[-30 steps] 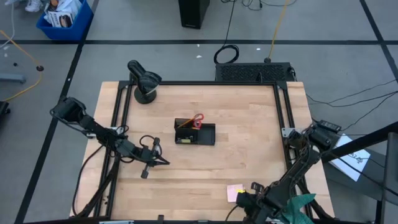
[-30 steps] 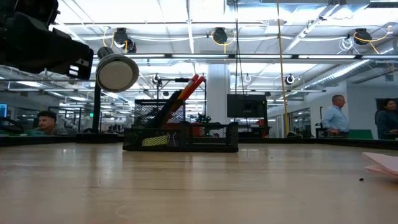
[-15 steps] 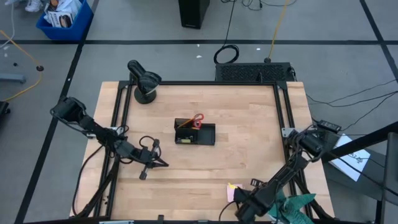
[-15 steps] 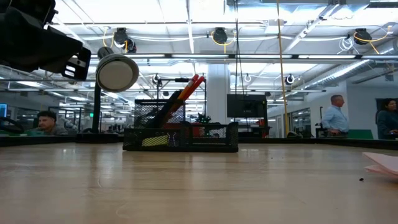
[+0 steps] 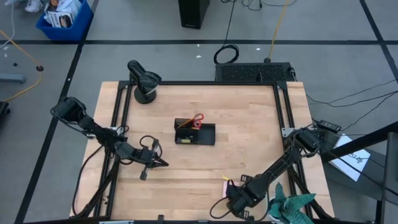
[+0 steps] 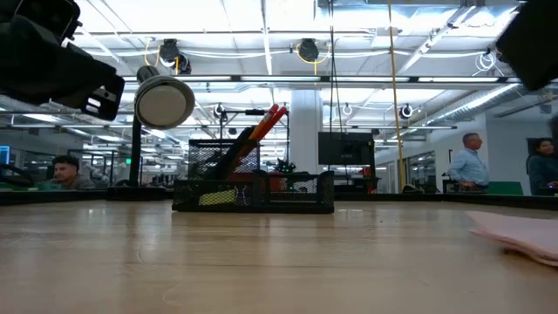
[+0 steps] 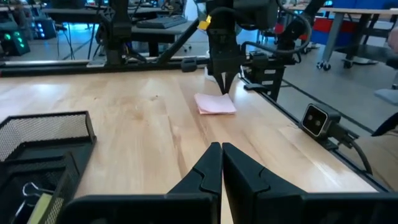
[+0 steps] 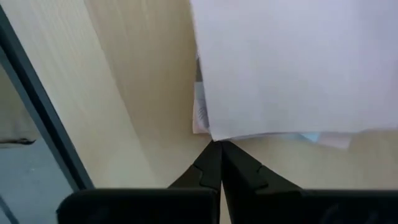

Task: Pick and place office supplies into organizer
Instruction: Put the pink sticky note into the black desk organizer

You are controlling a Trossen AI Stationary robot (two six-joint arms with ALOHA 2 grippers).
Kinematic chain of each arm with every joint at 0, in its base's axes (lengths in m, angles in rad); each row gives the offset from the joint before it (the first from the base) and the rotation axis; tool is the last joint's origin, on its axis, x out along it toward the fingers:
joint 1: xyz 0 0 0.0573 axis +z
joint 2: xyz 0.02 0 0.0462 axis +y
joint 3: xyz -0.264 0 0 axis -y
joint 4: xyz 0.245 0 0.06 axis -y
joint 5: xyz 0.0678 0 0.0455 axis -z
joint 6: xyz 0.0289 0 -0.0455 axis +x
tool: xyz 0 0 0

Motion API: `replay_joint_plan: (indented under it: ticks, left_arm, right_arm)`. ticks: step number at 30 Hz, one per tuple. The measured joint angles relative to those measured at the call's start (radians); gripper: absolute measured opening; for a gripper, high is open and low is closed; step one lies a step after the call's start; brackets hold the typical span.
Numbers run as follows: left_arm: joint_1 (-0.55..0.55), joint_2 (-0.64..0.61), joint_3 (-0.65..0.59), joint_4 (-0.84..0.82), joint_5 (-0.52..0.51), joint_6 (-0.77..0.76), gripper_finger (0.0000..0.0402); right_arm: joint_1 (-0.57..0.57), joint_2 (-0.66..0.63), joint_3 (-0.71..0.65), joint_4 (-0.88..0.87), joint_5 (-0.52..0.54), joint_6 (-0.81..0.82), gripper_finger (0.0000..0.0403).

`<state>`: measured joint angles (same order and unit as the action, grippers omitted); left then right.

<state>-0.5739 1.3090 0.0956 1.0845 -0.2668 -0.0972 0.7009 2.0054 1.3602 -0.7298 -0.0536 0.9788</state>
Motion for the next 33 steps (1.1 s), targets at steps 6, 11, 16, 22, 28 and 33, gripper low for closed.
replay_joint_plan:
  ticks: [6,11,16,22,28,33]
  left_arm:
    - [0.000,0.000,0.000,-0.020,-0.002,-0.011,0.0019]
    - [0.000,0.000,0.000,-0.029,-0.005,-0.012,0.0019]
    - [0.000,0.000,0.000,-0.036,-0.005,-0.018,0.0019]
    - [0.000,0.000,0.000,-0.046,-0.004,-0.024,0.0019]
    - [0.000,0.000,0.000,-0.074,-0.018,-0.035,0.0019]
    - [0.002,0.000,0.000,-0.146,-0.099,-0.127,0.0019]
  right_arm:
    - [-0.050,0.002,-0.001,0.043,0.058,-0.127,0.0000]
    - [-0.106,0.004,-0.001,0.049,0.130,-0.202,0.0000]
    - [-0.154,0.005,-0.025,0.046,0.198,-0.215,0.0000]
    - [-0.139,-0.023,-0.030,0.087,0.196,-0.190,0.0000]
    - [-0.114,-0.055,-0.030,0.312,0.210,-0.245,0.0000]
    - [-0.130,-0.034,-0.031,0.418,0.194,-0.325,0.0000]
